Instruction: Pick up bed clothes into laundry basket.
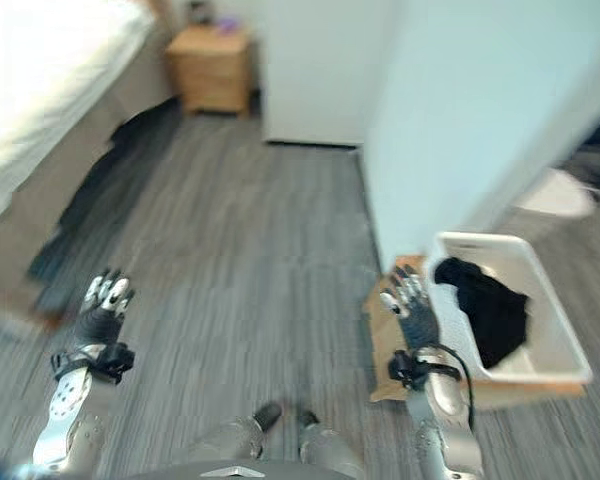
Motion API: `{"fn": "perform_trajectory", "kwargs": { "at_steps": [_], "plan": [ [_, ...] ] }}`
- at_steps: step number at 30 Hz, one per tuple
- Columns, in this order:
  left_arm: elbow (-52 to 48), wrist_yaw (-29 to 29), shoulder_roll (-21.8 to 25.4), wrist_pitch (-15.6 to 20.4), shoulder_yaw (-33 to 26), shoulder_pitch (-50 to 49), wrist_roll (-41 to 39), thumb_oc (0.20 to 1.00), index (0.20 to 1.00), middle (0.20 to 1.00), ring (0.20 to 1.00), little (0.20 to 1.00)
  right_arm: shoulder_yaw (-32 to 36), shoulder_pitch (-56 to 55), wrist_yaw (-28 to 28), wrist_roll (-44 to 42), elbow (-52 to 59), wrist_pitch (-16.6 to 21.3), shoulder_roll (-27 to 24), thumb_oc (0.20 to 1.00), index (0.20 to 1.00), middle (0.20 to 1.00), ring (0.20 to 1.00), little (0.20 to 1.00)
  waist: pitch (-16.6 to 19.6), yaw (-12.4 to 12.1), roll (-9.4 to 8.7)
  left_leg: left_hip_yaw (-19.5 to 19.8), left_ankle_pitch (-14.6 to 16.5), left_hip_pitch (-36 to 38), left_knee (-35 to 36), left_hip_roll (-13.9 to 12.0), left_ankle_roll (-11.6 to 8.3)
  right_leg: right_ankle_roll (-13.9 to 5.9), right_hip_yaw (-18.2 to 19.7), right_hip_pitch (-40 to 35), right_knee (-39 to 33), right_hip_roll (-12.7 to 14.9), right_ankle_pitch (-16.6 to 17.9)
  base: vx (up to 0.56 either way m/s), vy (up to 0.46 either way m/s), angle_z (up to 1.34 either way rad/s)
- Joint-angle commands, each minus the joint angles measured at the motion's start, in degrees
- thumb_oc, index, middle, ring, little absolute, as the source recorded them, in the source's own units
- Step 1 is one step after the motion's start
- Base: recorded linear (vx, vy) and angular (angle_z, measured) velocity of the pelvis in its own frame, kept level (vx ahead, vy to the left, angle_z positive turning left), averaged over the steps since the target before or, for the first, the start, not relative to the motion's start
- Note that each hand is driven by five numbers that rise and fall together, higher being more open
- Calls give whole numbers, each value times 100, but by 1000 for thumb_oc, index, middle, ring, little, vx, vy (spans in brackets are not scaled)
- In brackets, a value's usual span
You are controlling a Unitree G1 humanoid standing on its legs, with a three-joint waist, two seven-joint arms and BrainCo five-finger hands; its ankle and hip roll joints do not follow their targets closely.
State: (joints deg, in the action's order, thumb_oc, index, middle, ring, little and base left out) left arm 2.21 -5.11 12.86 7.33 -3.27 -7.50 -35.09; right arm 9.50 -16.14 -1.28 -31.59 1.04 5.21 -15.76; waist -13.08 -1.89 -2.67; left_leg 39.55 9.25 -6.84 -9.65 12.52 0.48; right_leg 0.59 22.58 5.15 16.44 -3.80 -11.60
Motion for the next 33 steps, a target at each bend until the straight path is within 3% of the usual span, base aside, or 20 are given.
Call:
{"fn": "perform_trajectory", "kwargs": {
  "at_steps": [1, 2, 3, 4, 5, 8, 9, 10, 11, 13, 15, 23, 33],
  "plan": [
    [-780, 54, -149, 398, -277, -753, -238, 1000, 1000, 1000, 1000, 1000, 75, 307, 1, -494, 685, 460, -289, 1000, 1000, 1000, 1000, 1000, 394, 64, 25, -668, -787, 353, 379, -1035, -552, -588, -686, -386, -955, 728, 539, -173, -606, 184],
    [-673, 115, -233, 304, -225, -823, -383, 1000, 1000, 1000, 1000, 1000, 31, 307, -34, -574, 639, 490, -392, 1000, 1000, 1000, 1000, 1000, 317, 52, -110, -1611, -859, -37, -133, -1159, -297, -461, -1014, -550, -1140, 723, 564, -166, -541, 137],
    [-628, 141, -178, 249, -241, -873, -288, 1000, 1000, 1000, 1000, 1000, 47, 244, 2, -525, 670, 451, -395, 1000, 1000, 1000, 1000, 1000, 303, 58, -148, -2038, -857, -99, -211, -1206, -254, -431, -1236, -585, -1205, 695, 598, -221, -522, 204],
    [-565, 177, -106, 216, -223, -909, -195, 1000, 1000, 1000, 1000, 1000, 130, 164, 3, -557, 706, 453, -358, 1000, 1000, 1000, 1000, 1000, 296, 153, -160, -2949, -771, -103, -190, -1404, -204, -431, -1672, -614, -1240, 713, 585, -224, -334, 221],
    [-551, 200, -75, 153, -209, -959, -149, 1000, 1000, 1000, 1000, 1000, 134, 120, 33, -617, 674, 450, -279, 1000, 1000, 1000, 1000, 1000, 310, 245, -198, -3602, -645, -61, -345, -1552, -213, -428, -2125, -636, -1302, 795, 633, -251, -229, 260],
    [-600, 243, -30, 55, -222, -986, -32, 1000, 1000, 1000, 1000, 1000, 95, -62, 26, -642, 551, 415, -47, 1000, 1000, 1000, 1000, 1000, 323, 446, -231, -4560, -434, 151, -955, -1902, -243, -332, -3055, -675, -1432, 971, 682, -199, -125, 196],
    [-658, 277, 20, 29, -237, -987, 30, 1000, 1000, 1000, 1000, 1000, 78, -98, -29, -664, 551, 379, 39, 1000, 1000, 1000, 1000, 1000, 367, 514, -228, -4673, -446, 237, -918, -1956, -275, -333, -3238, -662, -1464, 1001, 698, -156, -51, 212],
    [-690, 268, 119, 11, -217, -906, 234, 1000, 1000, 1000, 1000, 1000, 64, -151, -68, -602, 500, 374, 90, 1000, 1000, 1000, 1000, 1000, 363, 608, -188, -5035, -450, 345, -1078, -2068, -367, -331, -3705, -649, -1415, 1051, 720, -100, 29, 146],
    [-731, 334, 147, 29, -175, -875, 241, 1000, 1000, 1000, 1000, 1000, 10, -211, -121, -613, 556, 318, 167, 1000, 1000, 1000, 1000, 1000, 390, 656, -45, -5153, -451, 549, -125, -1986, -388, -409, -3889, -697, -1442, 1015, 713, -82, 90, 176],
    [-882, 290, 37, 11, -191, -989, 251, 1000, 1000, 1000, 1000, 1000, -172, -199, -193, -380, 614, 220, 178, 1000, 1000, 1000, 1000, 1000, 538, 668, 108, -4837, -615, 1000, 1047, -1838, -383, -488, -4041, -754, -1488, 1007, 717, -8, 174, 184],
    [-912, 237, 37, -14, -182, -1067, 337, 1000, 1000, 1000, 1000, 1000, -298, -36, -140, -360, 608, 220, 266, 1000, 1000, 1000, 1000, 1000, 577, 563, 172, -4718, -774, 1130, 1370, -1782, -352, -513, -4103, -748, -1524, 1026, 784, -3, 183, 30],
    [-766, -37, -161, -14, -463, -1376, 501, 1000, 1000, 1000, 1000, 1000, -394, 120, 67, 194, 699, 113, 188, 1000, 1000, 1000, 1000, 1000, 632, 231, 131, -4654, -772, 1223, 1465, -1634, -253, -605, -4112, -836, -1704, 1081, 961, -49, 90, -5],
    [-781, -71, -58, 3, -377, -1280, 563, 1000, 1000, 1000, 1000, 1000, -586, 78, 48, 185, 682, 86, 244, 1000, 1000, 1000, 1000, 1000, 674, 237, 84, -4712, -773, 1257, 1465, -1629, -251, -642, -4017, -875, -1793, 1059, 1041, -24, 22, -4]
  ]
}}
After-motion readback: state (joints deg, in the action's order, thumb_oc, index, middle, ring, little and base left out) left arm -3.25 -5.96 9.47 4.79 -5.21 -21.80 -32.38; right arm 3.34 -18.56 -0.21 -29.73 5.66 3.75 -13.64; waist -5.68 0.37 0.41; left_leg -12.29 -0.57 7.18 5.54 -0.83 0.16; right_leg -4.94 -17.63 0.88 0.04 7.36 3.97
